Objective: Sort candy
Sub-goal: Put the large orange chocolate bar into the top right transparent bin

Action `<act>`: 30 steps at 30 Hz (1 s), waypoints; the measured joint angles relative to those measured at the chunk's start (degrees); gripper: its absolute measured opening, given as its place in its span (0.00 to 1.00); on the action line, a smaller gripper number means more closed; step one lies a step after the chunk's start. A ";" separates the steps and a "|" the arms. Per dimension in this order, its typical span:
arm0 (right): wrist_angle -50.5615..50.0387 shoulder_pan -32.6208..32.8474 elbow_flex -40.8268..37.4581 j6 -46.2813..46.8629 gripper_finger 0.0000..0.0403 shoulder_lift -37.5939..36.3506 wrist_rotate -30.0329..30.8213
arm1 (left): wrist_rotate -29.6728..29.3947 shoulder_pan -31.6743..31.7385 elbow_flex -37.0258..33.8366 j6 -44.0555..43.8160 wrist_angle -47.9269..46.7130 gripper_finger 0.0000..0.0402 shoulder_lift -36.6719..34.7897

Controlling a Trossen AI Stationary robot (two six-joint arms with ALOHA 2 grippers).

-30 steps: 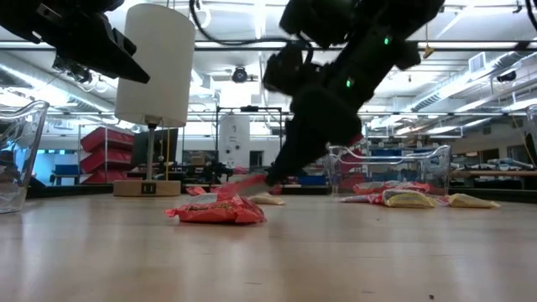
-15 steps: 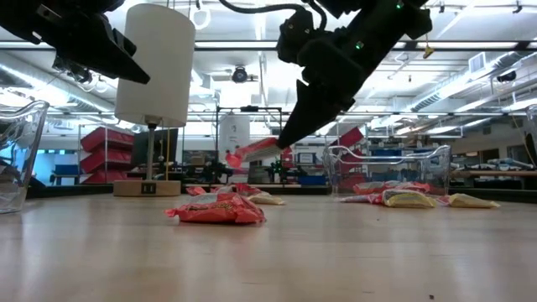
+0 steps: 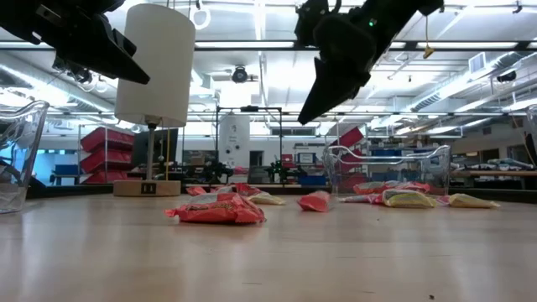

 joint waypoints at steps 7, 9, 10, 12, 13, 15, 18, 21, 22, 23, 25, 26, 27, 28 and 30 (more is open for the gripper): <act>-2.55 0.44 0.02 -5.03 0.00 0.93 -1.13 | 0.00 0.00 0.00 0.02 0.02 0.00 0.00; -2.63 0.55 0.00 -7.48 0.00 2.24 -2.96 | 0.00 0.00 0.00 0.01 0.02 0.00 0.00; -2.46 0.73 0.00 -8.97 0.01 2.98 -3.62 | 0.00 0.00 0.00 0.01 0.02 0.00 0.00; -1.34 1.33 0.00 -11.22 0.02 4.16 -3.88 | 0.00 -0.02 0.00 0.00 0.02 0.00 0.00; -0.66 1.62 0.01 -12.17 0.04 4.86 -3.98 | 0.00 -0.02 0.00 0.02 0.02 0.00 0.00; 0.28 2.11 0.01 -13.49 0.07 6.37 -4.17 | 0.00 -0.02 0.00 0.02 0.04 0.00 0.00; 2.01 2.47 0.00 -14.38 0.16 8.70 -4.22 | 0.00 -0.02 0.00 0.02 0.03 0.00 0.00; 3.89 2.45 0.02 -14.31 0.25 11.25 -4.20 | 0.01 -0.02 0.00 0.01 0.02 0.00 0.00; 4.23 2.43 0.00 -14.27 0.28 11.96 -4.07 | 0.00 -0.02 0.00 0.00 0.04 0.00 0.00; 4.76 2.41 0.00 -14.00 0.30 12.68 -3.82 | 0.00 -0.02 0.00 0.02 0.03 0.00 0.00; 5.42 2.01 0.00 -13.36 0.35 13.37 -3.79 | 0.00 -0.02 0.00 0.02 0.04 0.00 0.00; 4.94 1.78 0.00 -13.14 0.37 13.39 -4.03 | 0.00 -0.02 0.00 0.01 0.02 0.00 0.00; 4.88 1.49 0.00 -12.89 0.39 13.55 -4.35 | 0.00 -0.02 0.00 0.02 0.02 0.00 0.00; 5.00 1.17 0.02 -12.45 0.40 13.63 -4.37 | 0.00 -0.02 0.00 0.02 0.04 0.00 0.00; 4.36 0.65 0.00 -11.93 0.42 13.70 -4.56 | 0.00 -0.02 0.00 0.01 0.02 0.00 0.00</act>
